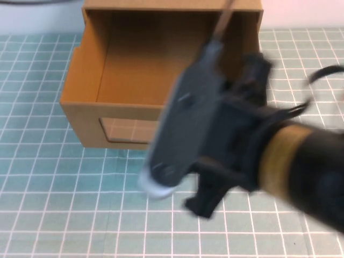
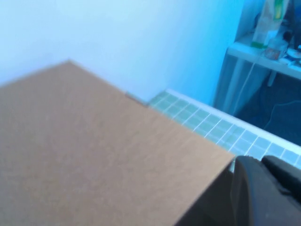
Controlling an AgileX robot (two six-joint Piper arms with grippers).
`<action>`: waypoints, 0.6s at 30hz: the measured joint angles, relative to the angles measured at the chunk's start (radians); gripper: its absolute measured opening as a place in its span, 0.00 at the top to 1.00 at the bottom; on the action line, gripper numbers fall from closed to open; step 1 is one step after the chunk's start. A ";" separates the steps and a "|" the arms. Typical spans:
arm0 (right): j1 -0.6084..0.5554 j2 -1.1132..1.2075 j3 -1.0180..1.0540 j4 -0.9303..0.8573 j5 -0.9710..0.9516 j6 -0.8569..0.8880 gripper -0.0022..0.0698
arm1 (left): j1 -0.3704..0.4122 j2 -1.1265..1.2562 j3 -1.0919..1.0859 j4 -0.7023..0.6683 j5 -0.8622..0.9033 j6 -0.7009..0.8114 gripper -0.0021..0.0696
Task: Open the shoe box
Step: 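Pull the top drawer of the cardboard box fully open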
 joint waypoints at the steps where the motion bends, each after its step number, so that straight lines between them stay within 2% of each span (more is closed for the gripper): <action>1: 0.000 -0.024 0.000 0.000 0.030 -0.007 0.55 | 0.012 -0.027 -0.016 0.000 0.032 -0.011 0.98; 3: 0.000 -0.072 0.000 0.006 0.091 -0.020 0.78 | 0.038 -0.089 -0.027 0.011 0.071 -0.033 0.98; 4: 0.000 -0.097 0.000 0.009 0.126 -0.026 0.85 | 0.052 -0.123 -0.029 0.025 0.084 -0.044 0.98; 6: 0.000 -0.148 0.000 0.014 0.193 -0.039 0.92 | 0.073 -0.185 -0.031 0.065 0.099 -0.073 0.98; 12: 0.000 -0.319 0.000 0.058 0.317 -0.057 0.98 | 0.084 -0.422 0.036 0.298 0.112 -0.187 0.98; 18: 0.000 -0.485 0.082 0.120 0.358 -0.093 0.99 | 0.084 -0.680 0.317 0.465 0.115 -0.248 0.98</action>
